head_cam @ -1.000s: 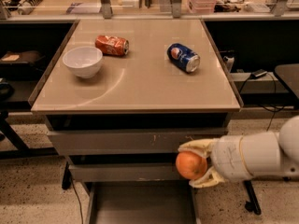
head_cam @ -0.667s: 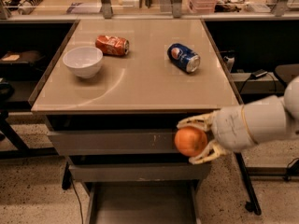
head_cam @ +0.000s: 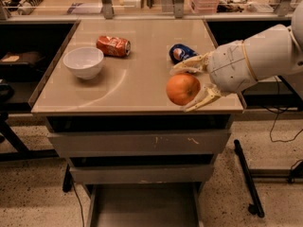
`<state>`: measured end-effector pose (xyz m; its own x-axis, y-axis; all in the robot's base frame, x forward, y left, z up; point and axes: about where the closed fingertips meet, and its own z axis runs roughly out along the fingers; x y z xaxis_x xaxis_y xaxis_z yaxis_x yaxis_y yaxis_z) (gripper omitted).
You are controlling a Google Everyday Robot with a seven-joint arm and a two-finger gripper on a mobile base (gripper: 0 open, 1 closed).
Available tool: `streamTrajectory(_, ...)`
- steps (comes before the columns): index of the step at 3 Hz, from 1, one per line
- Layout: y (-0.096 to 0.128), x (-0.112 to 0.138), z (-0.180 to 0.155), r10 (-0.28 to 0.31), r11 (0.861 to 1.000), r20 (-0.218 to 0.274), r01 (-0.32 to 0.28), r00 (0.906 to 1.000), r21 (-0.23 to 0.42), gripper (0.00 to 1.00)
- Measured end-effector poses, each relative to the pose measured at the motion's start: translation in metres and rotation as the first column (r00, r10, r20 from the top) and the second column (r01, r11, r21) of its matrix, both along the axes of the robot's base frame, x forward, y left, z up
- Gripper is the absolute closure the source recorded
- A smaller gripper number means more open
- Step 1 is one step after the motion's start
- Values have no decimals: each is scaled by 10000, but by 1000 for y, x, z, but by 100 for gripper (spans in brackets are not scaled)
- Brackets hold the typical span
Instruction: Pick orange from bottom drawer and place on counter
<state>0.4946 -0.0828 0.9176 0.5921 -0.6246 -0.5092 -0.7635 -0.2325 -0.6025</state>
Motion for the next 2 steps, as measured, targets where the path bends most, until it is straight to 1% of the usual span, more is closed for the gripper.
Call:
streamTrajectory(1,0,0,0,5,10000,-5,-5,10000,0,100)
streamTrajectory(2,3,9,4,133,9997,34,-133,9999,187,100)
